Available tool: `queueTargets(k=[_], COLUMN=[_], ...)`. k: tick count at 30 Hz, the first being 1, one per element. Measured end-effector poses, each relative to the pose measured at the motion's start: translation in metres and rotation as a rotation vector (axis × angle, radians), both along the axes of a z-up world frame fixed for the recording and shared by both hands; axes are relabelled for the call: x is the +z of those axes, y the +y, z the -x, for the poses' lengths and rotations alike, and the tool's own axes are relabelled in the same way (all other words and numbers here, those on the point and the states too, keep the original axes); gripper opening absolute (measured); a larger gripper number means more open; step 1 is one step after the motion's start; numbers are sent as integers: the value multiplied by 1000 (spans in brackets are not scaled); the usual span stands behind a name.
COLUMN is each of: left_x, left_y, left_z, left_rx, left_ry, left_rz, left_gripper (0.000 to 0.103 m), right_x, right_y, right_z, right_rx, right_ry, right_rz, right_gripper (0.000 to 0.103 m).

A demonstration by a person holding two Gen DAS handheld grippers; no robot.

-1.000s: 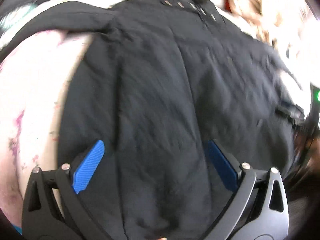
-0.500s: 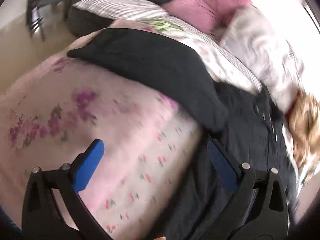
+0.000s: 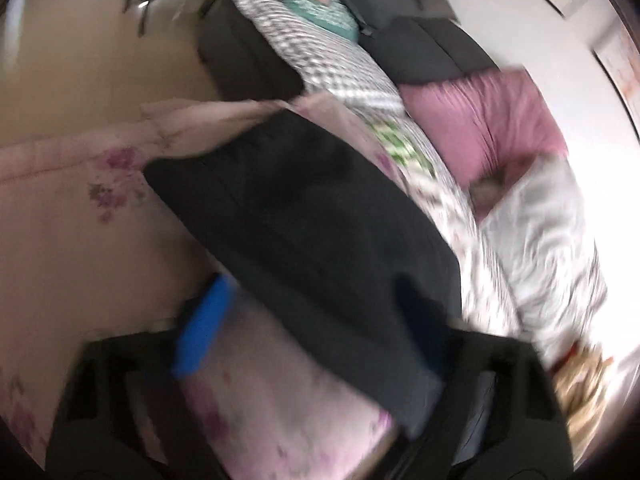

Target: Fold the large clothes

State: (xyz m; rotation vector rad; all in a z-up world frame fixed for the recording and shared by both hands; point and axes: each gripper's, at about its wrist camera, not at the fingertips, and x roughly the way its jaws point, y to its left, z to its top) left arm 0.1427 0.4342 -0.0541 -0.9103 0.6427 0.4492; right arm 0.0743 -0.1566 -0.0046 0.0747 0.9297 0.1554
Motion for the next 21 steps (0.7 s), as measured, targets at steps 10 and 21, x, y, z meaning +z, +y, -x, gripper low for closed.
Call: queueTargets(k=[10,21], left_x=[78,169], left_y=[-33,-195], left_z=[3,-13], left_rx=[-65,-458], left_ry=[-158,-374], left_rz=[-236,-415], left_gripper=[7,7], right_x=[4,19], right_y=[-23,-38], right_z=[-5,2], right_rx=[-63,-107], right_ry=[3,-28], right_rz=[-32,-106], right_gripper=[103,103])
